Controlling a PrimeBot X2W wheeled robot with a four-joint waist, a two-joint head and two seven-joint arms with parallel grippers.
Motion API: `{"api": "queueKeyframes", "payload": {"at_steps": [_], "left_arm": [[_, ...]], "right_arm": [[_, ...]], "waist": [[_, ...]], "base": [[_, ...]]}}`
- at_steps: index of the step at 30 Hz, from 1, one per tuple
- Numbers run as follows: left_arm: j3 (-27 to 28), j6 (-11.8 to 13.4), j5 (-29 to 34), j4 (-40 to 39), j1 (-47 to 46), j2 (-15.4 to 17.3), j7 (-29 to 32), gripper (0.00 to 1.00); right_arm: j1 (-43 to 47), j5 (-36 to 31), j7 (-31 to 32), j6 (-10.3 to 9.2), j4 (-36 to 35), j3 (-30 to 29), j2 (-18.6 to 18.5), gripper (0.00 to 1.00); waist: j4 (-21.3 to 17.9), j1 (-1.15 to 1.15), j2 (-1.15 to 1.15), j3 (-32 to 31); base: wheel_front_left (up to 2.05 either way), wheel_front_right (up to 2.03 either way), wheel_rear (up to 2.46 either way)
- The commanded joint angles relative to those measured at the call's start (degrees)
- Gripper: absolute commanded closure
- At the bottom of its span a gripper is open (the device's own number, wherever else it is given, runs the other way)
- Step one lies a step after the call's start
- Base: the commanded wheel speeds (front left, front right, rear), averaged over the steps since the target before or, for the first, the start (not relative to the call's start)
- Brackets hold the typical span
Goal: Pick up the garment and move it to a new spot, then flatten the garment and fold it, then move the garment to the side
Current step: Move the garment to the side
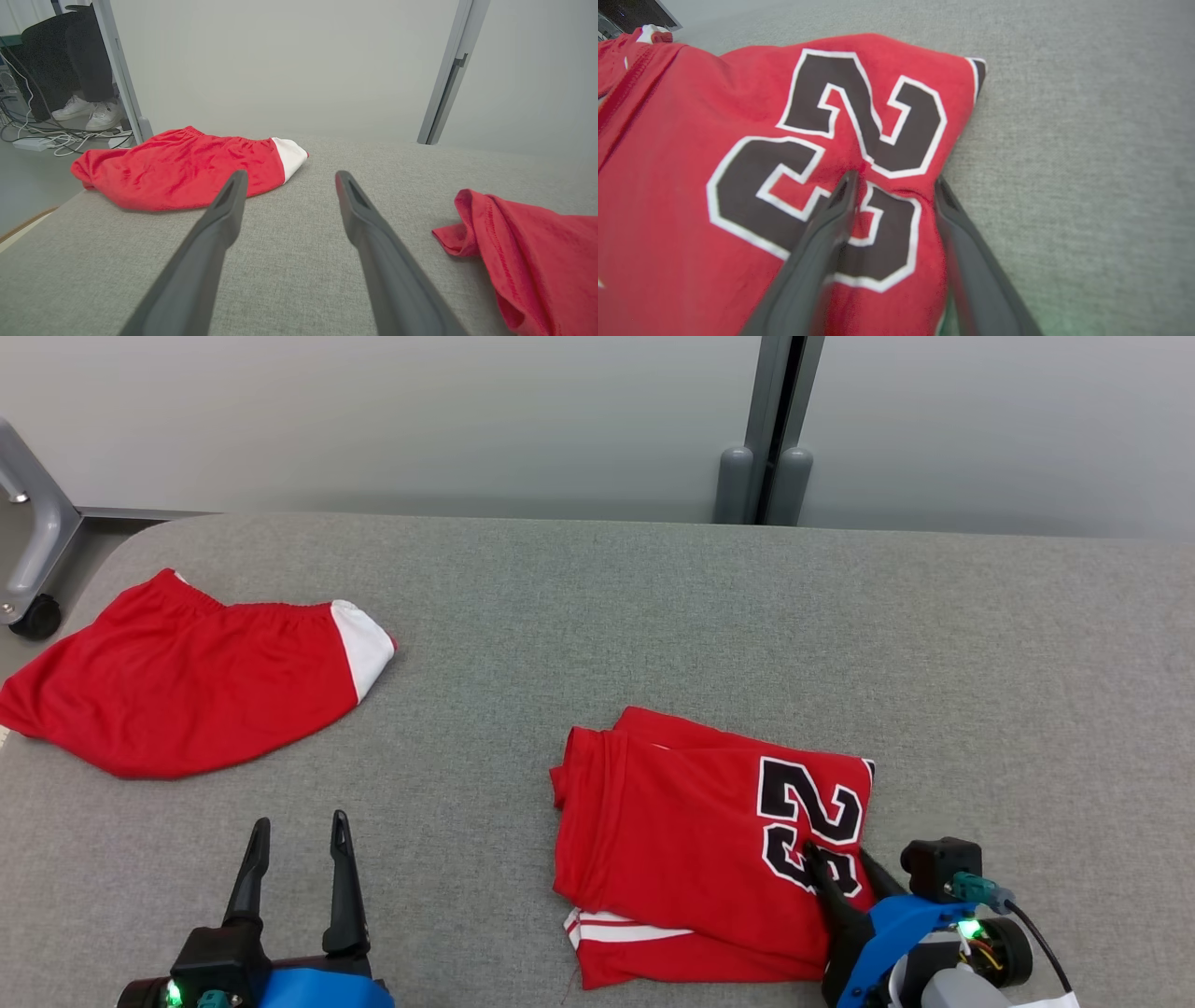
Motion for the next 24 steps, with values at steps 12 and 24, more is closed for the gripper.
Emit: {"api": "queueKeyframes", "payload": {"at_steps": [12,24], "left_arm": [[0.15,0.24,-0.84,0.01,0.09,-0.03,-0.24,0.0],[-0.78,0.08,-0.71,-1.75,-2.99,-0.04,-0.23,0.0]], "right_arm": [[0.2,2.29,0.31,0.1,-2.88,0.59,-2.5,1.0],[-1.68,0.99,0.3,0.1,-7.29,-3.43,-7.51,1.0]], "waist": [[-0.96,0.0,0.0,-0.39],[-7.8,0.0,0.0,4.01]], "base": [[0.0,0.0,0.0],[0.0,0.0,0.0]]}}
